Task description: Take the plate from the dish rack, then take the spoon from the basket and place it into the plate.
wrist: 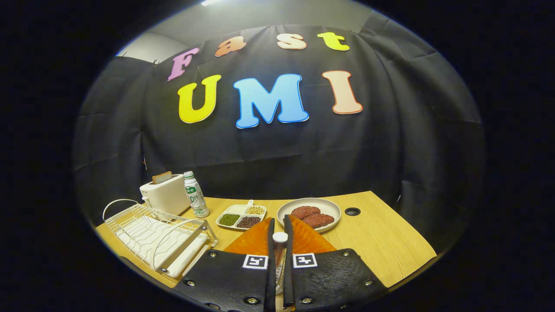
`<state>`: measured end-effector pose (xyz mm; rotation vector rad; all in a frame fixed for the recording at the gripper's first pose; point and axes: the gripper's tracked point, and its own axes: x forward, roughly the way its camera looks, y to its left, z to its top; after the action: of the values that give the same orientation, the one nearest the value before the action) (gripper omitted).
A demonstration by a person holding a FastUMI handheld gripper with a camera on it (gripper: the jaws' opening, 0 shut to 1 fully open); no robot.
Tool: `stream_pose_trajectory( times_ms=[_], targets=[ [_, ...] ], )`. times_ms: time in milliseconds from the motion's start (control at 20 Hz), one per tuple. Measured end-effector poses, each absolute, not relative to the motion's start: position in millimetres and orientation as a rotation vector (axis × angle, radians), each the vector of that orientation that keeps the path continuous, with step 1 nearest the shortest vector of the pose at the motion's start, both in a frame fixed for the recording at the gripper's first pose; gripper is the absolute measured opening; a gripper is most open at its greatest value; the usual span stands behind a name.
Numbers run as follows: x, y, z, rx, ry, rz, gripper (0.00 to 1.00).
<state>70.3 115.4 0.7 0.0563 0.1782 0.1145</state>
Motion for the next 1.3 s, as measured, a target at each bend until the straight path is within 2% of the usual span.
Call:
stream_pose_trajectory(
  times_ms=[450,750,1300],
  targets=[
    [47.6,119.5,62.9,0.066,0.152,0.082,0.07],
    [8.7,121.9,112.2,0.030,0.122,0.071,0.07],
    [-48.1,144.8,117.1,0.000,0.165,0.053,0.07]
  ],
)
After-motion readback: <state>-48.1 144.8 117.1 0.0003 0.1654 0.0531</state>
